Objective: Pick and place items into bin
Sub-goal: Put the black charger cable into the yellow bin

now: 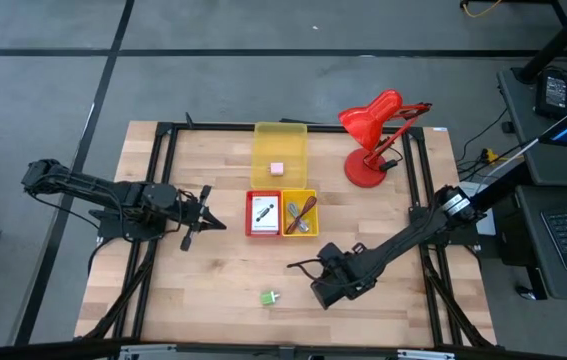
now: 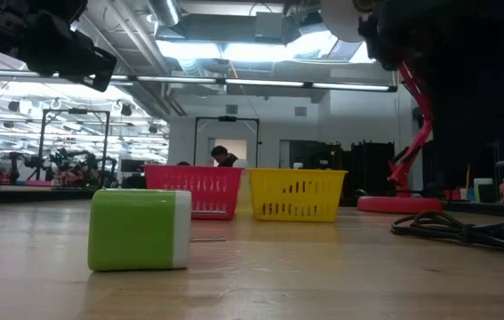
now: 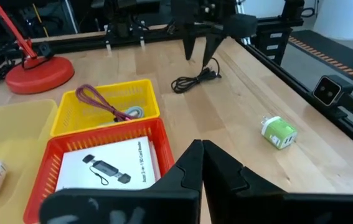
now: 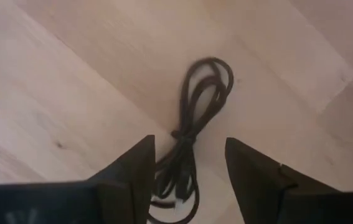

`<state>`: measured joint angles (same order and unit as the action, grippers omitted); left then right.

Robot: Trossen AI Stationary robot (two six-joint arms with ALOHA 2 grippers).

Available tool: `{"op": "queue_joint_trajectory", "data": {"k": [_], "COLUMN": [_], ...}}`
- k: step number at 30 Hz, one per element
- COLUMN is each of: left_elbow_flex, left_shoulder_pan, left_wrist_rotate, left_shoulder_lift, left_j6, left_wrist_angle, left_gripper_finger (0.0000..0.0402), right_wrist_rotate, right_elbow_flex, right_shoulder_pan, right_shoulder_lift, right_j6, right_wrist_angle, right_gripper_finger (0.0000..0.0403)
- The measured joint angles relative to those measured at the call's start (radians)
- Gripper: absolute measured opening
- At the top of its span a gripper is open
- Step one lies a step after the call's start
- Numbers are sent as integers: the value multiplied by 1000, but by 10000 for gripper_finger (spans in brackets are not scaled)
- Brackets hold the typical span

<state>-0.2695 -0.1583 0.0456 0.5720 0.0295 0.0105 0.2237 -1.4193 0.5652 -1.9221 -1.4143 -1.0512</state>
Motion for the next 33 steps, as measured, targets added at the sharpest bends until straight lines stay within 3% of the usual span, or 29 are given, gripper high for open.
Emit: {"op": "queue_joint_trajectory", "data": {"k": [23, 33], "left_elbow_flex": [0, 0], "left_shoulder_pan": [0, 0], "left_wrist_rotate": [0, 0], "left_shoulder_lift": [0, 0], "left_j6": [-43, -45], "left_wrist_angle": [-6, -6], "left_gripper_finger": [2, 2], "right_wrist_rotate": [-12, -17], "right_elbow_flex": [264, 278], "right_shoulder_pan": [-14, -24], "right_shoulder_lift": [9, 6], "right_j6": [-48, -49], "right_wrist_angle": [355, 355], "right_gripper_finger": [170, 155]}}
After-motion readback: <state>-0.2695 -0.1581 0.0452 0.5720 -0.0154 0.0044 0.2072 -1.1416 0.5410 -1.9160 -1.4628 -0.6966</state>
